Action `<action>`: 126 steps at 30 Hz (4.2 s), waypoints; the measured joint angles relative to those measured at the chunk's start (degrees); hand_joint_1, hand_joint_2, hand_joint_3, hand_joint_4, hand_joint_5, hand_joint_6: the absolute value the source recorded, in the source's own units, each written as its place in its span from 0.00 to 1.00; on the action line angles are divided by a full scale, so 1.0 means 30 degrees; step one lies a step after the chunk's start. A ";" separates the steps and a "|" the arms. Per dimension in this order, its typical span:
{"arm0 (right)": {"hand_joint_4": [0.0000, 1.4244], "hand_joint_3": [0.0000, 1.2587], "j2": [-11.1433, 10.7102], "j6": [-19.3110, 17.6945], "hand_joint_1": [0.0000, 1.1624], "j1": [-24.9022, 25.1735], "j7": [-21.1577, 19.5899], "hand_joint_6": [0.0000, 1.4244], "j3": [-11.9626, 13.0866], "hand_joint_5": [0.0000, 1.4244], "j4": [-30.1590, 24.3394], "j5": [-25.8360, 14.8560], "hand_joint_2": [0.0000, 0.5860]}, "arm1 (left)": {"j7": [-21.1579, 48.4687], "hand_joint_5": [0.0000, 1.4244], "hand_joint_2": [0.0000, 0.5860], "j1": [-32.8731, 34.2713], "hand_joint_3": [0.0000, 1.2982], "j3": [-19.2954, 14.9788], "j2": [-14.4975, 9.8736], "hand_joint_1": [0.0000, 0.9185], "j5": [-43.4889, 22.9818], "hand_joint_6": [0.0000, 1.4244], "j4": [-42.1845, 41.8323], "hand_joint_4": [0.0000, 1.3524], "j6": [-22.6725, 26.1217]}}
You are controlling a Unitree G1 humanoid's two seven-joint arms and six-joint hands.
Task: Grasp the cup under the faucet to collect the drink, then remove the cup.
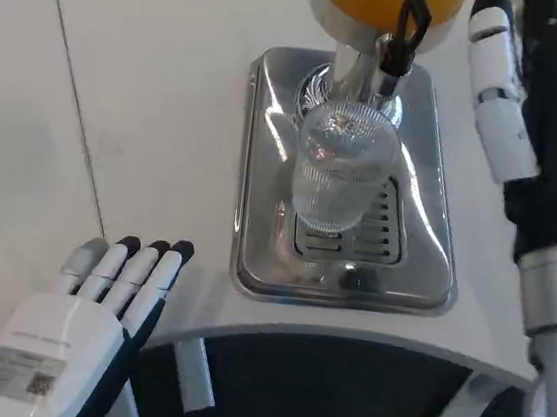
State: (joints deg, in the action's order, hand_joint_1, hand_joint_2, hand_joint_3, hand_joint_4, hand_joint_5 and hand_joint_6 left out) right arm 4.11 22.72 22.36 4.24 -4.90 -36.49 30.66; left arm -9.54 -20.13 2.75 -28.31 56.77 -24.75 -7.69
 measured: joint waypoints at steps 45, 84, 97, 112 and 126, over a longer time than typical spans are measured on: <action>0.00 0.00 -0.0215 0.1707 0.00 0.3284 -0.0187 0.00 -0.2668 0.00 0.2108 -0.0985 0.94 | -0.0003 0.00 0.12 0.0575 0.00 -0.0810 -0.0044 0.00 -0.0881 0.00 0.0927 0.00 -0.0341; 0.00 0.00 -0.1157 0.7163 0.00 0.6230 0.9733 0.00 -0.7230 0.00 0.0825 1.2118 1.00 | 0.0000 0.00 0.13 0.2456 0.00 -0.0636 0.0673 0.00 -0.1406 0.00 0.1181 0.00 0.0058; 0.00 0.00 -0.0580 0.6210 0.00 0.5913 1.0717 0.00 -0.6394 0.00 0.0600 1.2592 1.00 | 0.0007 0.00 0.10 0.5306 0.00 0.0357 0.1694 0.12 -0.1402 0.00 0.2863 0.00 0.1313; 0.00 0.00 -0.0442 0.5407 0.00 0.5693 1.1406 0.00 -0.5379 0.00 0.0118 1.2446 1.00 | 0.0005 0.00 0.09 0.7946 0.00 0.1417 0.2429 0.16 -0.1580 0.00 0.4597 0.00 0.2477; 0.00 0.00 0.0320 0.4573 0.00 0.4128 0.9193 0.00 -0.4858 0.00 -0.0410 1.1760 1.00 | 0.0007 0.00 0.09 0.8826 0.00 0.1921 0.2658 0.15 -0.1836 0.00 0.5204 0.00 0.2635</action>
State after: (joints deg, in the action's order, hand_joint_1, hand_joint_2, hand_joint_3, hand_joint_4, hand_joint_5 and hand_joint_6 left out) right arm 5.07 36.44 34.74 31.82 -19.48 -37.72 65.94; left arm -9.52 6.35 8.51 -20.33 51.26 -9.14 0.21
